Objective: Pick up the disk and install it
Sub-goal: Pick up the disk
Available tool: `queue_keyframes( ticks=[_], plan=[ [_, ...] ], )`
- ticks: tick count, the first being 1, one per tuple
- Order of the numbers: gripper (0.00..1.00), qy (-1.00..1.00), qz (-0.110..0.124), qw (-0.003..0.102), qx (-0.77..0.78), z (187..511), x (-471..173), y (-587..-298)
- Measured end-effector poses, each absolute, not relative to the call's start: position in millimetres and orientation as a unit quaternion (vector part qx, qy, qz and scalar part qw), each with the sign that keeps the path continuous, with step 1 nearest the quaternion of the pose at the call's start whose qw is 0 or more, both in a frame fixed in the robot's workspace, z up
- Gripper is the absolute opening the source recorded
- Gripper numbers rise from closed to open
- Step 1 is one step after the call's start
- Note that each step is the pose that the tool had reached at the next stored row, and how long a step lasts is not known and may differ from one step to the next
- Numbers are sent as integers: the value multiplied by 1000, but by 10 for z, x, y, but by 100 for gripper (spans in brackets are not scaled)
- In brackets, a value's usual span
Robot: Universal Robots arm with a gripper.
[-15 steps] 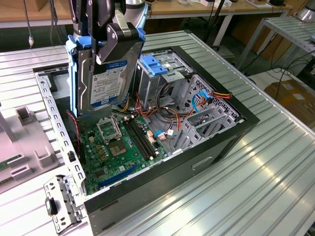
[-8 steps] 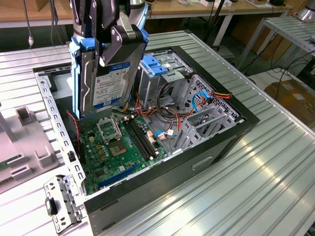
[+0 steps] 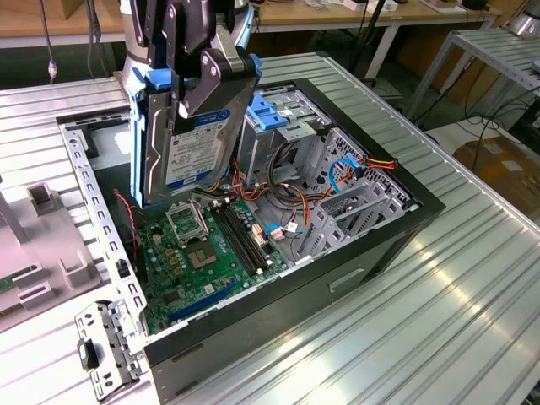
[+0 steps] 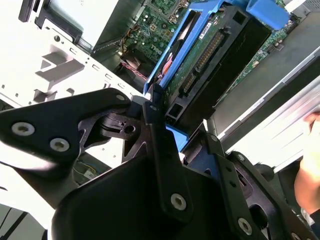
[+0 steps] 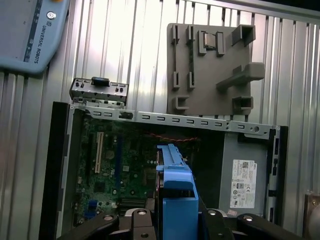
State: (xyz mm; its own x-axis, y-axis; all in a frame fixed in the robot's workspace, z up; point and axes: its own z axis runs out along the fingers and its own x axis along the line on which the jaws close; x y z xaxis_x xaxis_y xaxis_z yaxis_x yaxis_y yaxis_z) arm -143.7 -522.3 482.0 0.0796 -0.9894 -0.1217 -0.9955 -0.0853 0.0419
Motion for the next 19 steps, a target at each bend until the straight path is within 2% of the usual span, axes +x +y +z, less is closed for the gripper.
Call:
queue_keyframes(
  ticks=[19],
  plan=[
    [37,676,59,26,-734,4820,-1350,-5363]
  ],
)
